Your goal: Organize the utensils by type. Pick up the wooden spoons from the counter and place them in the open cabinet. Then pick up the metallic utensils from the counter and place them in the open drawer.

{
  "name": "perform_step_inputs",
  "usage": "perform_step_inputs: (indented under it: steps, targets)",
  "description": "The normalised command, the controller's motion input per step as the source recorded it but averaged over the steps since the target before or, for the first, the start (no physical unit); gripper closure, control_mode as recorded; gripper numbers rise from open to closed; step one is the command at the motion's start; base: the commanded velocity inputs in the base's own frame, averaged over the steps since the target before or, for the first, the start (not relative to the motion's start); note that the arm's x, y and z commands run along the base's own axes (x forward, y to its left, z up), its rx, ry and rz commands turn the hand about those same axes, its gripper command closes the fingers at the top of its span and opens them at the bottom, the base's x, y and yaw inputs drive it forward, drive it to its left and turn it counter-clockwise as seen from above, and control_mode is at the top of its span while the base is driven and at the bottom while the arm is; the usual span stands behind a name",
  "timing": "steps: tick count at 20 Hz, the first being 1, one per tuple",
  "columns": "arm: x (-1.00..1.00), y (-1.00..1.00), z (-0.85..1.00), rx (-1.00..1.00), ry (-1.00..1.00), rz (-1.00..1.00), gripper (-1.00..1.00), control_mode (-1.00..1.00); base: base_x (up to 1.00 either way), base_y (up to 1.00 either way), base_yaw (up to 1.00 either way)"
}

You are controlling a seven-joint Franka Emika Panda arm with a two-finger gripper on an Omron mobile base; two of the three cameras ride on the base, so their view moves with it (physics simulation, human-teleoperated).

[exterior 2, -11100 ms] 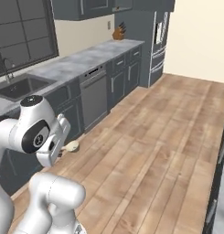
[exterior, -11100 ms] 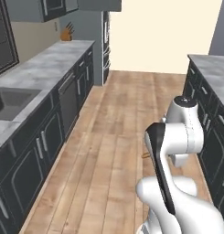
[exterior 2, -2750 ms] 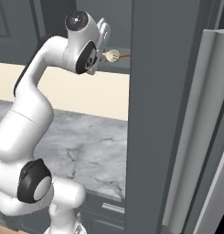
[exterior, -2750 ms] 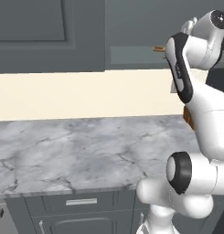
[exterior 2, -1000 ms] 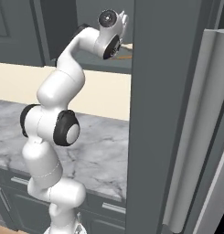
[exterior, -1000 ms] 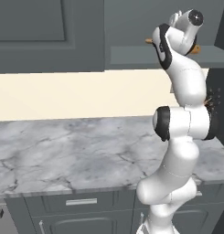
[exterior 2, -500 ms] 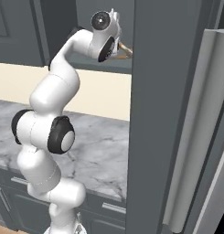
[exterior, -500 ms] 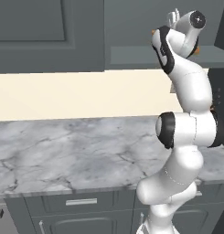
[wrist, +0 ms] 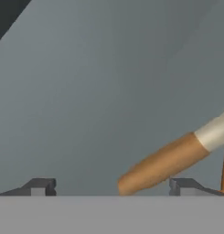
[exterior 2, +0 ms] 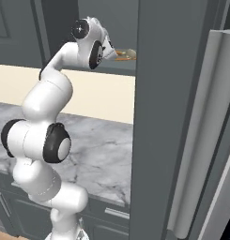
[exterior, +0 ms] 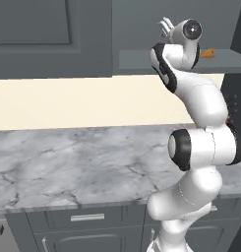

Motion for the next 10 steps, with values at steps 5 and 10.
perform_step_inputs:
  steps: [5,10]
  targets:
    - [-0.82,0.04,0.0,-0.43,-0.06,0.0,-1.0,-1.0,0.0,0.0,0.0]
    - [-1.0,0.0,0.0,-0.25,-0.13,0.0,-1.0,-1.0,0.0,0.0,0.0]
